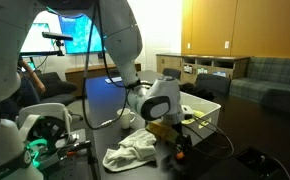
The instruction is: Put the towels in the basket and the tape and marker in the mug
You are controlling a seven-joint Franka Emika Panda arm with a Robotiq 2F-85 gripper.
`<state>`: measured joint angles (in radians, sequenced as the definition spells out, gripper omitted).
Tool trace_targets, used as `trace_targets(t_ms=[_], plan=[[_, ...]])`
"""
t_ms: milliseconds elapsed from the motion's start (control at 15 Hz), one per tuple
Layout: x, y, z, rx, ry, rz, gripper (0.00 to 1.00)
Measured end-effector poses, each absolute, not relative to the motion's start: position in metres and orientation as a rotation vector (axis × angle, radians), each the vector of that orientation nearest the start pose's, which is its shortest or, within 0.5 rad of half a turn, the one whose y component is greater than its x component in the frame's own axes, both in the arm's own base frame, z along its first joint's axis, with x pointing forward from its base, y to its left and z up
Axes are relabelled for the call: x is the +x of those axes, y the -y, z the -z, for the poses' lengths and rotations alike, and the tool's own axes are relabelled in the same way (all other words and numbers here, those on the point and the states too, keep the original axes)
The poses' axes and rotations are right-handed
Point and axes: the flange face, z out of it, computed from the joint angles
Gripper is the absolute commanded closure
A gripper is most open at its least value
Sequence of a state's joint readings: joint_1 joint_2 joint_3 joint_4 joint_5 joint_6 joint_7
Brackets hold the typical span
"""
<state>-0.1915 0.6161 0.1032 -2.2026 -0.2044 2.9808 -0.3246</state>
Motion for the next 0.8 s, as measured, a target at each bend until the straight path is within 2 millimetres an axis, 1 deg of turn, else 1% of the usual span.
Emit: trace_targets(t_ms=[133,333,600,800], plan=[[0.548,0.029,-0.113,-3.091,0.619,0.249,0.0],[0.548,0.025,-0.113,-3.092,0.573,0.248,0.0],[0.558,0.019,-0.117,-3.096,0.495,0.265,0.0],[0.565,0.019,-0.118,-3.104,0.442,0.257,0.0]])
